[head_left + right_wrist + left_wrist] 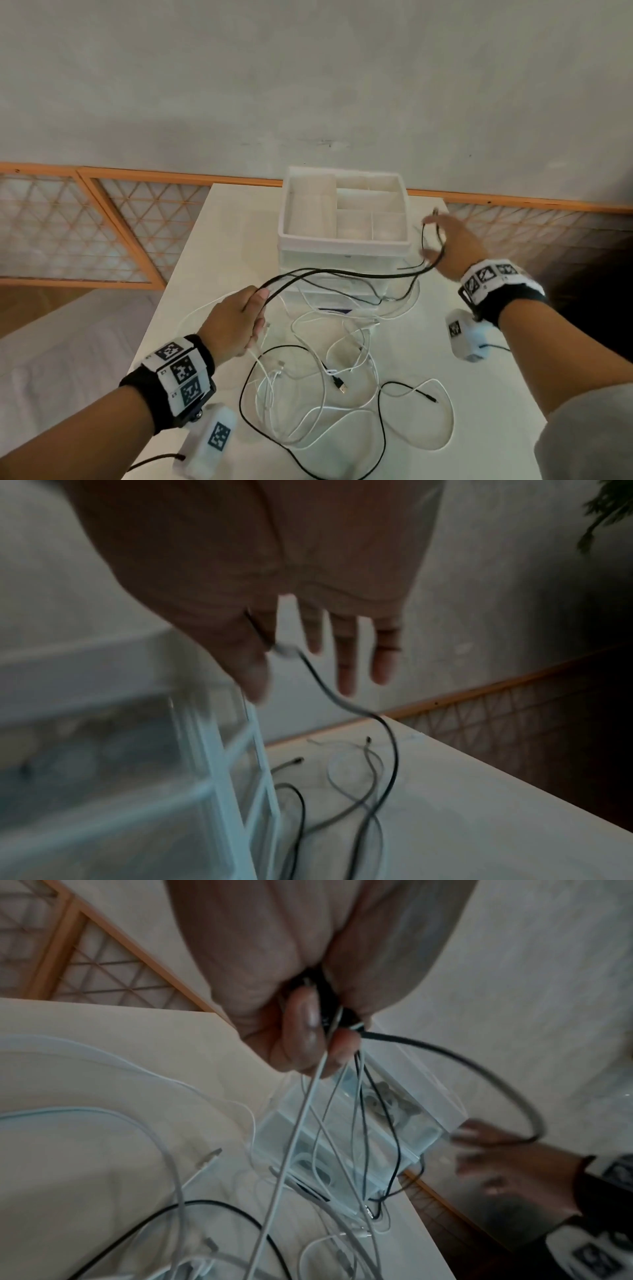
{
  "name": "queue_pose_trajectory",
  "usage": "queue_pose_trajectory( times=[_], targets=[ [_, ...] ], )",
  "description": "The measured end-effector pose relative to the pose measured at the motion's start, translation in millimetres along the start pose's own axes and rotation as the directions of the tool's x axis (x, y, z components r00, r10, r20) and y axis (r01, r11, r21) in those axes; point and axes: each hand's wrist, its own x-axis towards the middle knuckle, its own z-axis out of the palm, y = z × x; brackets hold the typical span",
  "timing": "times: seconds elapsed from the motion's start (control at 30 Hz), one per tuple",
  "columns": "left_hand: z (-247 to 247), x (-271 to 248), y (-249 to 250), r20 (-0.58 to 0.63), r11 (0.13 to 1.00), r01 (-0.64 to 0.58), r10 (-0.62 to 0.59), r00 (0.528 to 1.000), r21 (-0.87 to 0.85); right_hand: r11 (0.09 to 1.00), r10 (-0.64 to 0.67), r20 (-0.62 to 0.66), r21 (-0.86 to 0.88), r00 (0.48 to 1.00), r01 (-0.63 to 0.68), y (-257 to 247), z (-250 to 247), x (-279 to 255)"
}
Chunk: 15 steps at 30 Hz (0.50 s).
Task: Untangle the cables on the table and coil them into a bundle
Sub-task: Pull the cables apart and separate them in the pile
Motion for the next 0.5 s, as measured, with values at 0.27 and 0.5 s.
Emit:
queue_pose_trajectory(
  times=[0.27, 0.5],
  targets=[
    [20, -14, 26, 0.167, 0.985, -0.027, 0.056, 0.984, -0.172, 0.893, -0.443, -0.061, 0.055, 0.894, 0.446, -77, 34, -97],
    [26, -16, 23, 0.162, 0.987, -0.162, 0.163, 0.973, -0.023, 0.892, -0.447, 0.137, 0.139, 0.884, 0.430, -95, 64, -114]
  ],
)
